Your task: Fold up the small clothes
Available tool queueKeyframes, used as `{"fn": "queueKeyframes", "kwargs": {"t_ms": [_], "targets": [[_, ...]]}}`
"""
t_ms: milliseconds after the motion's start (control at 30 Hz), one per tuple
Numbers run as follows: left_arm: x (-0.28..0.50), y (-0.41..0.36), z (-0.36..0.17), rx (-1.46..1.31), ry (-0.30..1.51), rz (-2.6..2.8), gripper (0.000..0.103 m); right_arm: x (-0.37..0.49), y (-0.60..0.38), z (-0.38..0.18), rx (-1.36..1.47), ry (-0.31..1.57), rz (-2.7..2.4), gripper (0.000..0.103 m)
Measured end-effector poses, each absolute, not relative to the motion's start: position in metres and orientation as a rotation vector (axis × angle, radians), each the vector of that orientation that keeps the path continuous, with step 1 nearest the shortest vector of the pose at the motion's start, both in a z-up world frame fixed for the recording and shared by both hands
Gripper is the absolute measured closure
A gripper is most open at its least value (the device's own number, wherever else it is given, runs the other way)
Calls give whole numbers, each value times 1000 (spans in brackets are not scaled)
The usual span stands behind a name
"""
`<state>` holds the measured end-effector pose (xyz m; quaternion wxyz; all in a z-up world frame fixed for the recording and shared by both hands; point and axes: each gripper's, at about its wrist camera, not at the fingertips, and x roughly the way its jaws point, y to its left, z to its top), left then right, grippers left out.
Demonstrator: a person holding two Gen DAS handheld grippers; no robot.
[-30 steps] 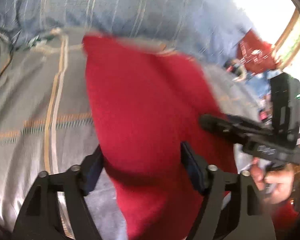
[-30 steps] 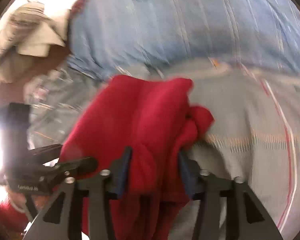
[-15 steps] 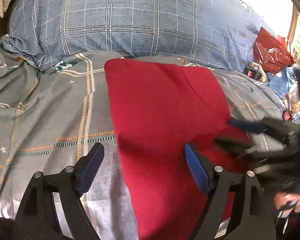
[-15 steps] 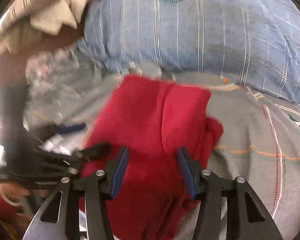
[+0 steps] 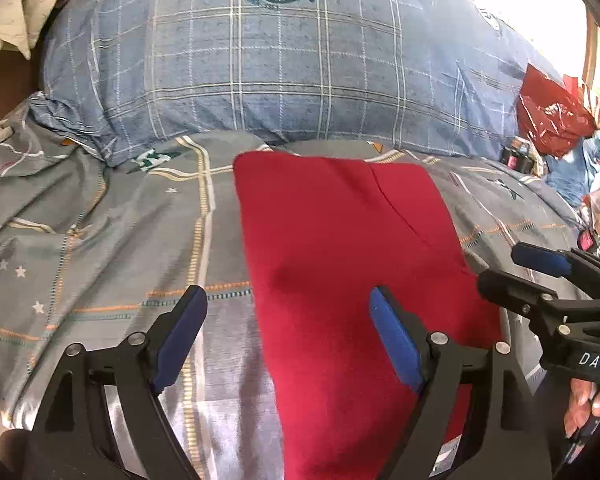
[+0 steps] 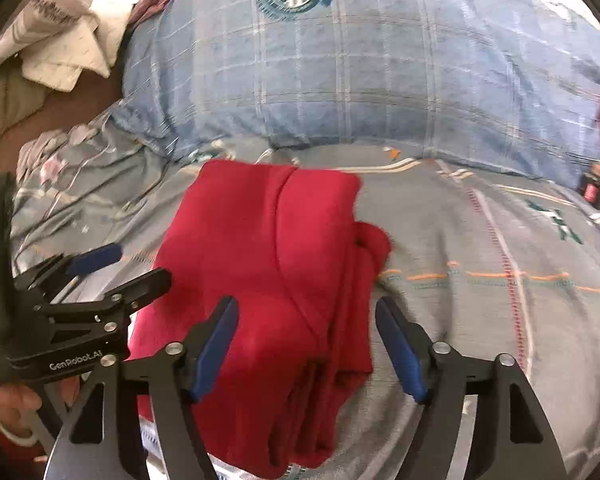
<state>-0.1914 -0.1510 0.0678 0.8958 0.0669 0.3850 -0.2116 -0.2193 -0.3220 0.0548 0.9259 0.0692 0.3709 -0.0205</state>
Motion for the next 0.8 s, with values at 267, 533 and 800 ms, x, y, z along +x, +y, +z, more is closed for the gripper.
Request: {"fn": "queueKeyframes", "kwargs": {"t_ms": [267,533,800], "targets": [[-197,-138,79,102,774,-404,19,-225,-315,60,148,726,-93,19],[-197,-133,80,98,786,-384,17,-224,-307,56,131,735,-123,16],[-197,-133,78,98,788,-376,17,-223,-307,54,141,742,-129,14]]}}
